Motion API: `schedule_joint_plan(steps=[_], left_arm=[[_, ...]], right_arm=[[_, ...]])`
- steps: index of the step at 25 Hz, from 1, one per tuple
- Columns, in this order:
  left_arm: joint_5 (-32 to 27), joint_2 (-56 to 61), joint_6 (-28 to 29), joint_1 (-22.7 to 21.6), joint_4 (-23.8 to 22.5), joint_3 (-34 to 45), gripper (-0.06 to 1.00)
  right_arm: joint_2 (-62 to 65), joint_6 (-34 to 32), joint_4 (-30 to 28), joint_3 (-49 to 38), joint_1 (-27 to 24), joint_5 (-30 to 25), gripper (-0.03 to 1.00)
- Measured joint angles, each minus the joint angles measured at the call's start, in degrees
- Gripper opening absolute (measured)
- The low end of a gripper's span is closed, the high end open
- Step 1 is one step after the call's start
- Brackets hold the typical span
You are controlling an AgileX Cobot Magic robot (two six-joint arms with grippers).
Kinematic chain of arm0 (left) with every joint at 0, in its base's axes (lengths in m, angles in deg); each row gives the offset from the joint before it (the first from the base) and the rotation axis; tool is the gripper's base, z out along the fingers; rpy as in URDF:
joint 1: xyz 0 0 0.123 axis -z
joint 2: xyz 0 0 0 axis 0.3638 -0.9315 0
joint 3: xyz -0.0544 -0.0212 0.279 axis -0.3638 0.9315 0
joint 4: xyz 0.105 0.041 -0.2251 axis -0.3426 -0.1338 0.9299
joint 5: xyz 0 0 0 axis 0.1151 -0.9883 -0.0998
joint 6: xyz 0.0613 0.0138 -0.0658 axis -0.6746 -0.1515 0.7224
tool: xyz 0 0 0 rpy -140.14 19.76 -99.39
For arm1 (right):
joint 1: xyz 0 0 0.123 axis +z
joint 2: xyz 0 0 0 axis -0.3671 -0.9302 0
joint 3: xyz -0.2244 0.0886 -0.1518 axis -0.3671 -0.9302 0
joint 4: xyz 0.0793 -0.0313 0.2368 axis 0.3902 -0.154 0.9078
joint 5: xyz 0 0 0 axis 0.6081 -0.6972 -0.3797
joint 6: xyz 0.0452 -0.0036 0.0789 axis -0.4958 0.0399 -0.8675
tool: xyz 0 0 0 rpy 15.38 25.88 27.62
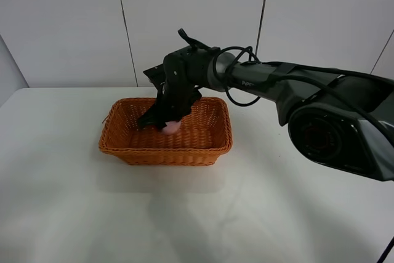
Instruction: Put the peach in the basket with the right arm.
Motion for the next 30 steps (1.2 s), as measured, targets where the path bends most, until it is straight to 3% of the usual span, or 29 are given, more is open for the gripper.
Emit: schedule_joint_plan(steps=[1,4,12,15,21,30], left_arm=[[0.0,0.0,0.0,0.0,0.0,0.0,0.99],[0.0,0.0,0.0,0.0,0.0,0.0,0.99],[0.0,0.0,0.0,0.0,0.0,0.0,0.99],[0.0,0.0,0.0,0.0,0.0,0.0,0.99],[0.0,0.0,0.0,0.0,0.0,0.0,0.99],[0.0,0.0,0.0,0.0,0.0,0.0,0.99]], right_arm=[[0.0,0.0,0.44,0.33,0.0,-0.45,0.6],[0.0,-0.19,0.44,3.46,-0.07,-3.54,0.67],[0.05,-0.19,-0.42,22.4,-0.65,-19.12,0.69],[0.18,-0.19,-1.23,27.35,-0.69,-20.33,0.69],[0.29,-0.19,-0.47,28.17,-3.47,-21.04,0.7],[0.29,-0.19,-0.26,28.23,-17.42,-21.04,0.7]])
